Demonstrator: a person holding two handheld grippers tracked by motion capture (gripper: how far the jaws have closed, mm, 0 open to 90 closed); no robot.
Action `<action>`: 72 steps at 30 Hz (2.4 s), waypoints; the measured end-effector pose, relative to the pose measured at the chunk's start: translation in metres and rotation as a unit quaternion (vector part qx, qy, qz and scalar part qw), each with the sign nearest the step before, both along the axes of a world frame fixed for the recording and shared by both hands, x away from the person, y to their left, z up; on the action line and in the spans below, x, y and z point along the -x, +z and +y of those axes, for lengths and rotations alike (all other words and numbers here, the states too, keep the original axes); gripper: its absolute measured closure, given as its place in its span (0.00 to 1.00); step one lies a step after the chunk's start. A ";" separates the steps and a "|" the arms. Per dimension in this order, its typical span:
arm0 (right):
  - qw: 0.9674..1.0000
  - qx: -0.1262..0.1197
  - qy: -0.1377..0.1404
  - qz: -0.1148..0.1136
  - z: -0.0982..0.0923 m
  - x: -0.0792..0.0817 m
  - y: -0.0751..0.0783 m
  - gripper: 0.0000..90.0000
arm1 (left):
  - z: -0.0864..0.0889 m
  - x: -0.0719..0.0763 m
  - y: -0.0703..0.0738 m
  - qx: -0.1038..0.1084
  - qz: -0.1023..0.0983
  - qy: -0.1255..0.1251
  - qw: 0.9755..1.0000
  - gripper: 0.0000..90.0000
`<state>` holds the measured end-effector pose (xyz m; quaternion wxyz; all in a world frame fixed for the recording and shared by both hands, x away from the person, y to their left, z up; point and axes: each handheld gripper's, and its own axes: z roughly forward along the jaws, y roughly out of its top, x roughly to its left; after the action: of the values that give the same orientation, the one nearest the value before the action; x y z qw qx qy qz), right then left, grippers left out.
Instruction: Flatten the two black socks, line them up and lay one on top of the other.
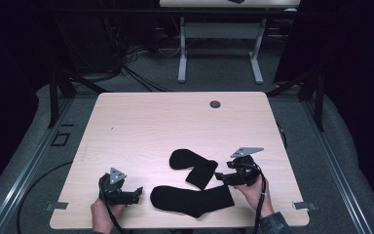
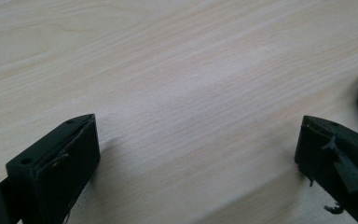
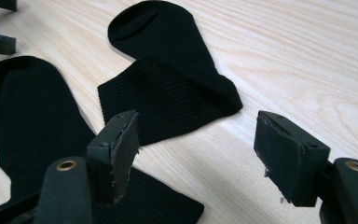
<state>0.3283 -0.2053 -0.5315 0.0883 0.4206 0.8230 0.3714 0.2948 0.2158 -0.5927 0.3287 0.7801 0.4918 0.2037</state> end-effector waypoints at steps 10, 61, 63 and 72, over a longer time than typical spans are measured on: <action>1.000 0.016 0.003 0.003 0.008 0.003 -0.004 0.35 | -0.012 -0.014 0.022 0.000 -0.001 -0.048 0.999 0.01; 0.993 0.088 0.079 0.000 0.080 0.004 -0.036 0.87 | -0.144 -0.086 0.029 -0.090 0.048 -0.269 0.958 0.90; 0.994 0.084 0.075 0.000 0.078 0.003 -0.036 0.87 | -0.144 -0.087 0.028 -0.089 0.046 -0.264 0.959 0.94; 0.995 0.067 0.067 -0.018 0.070 0.009 -0.036 0.89 | -0.142 -0.085 0.029 -0.084 0.032 -0.253 0.963 0.97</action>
<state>0.3197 -0.1351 -0.5676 0.1066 0.3511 0.8705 0.3281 0.3802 0.0738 -0.5635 0.2868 0.9102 0.2692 0.1297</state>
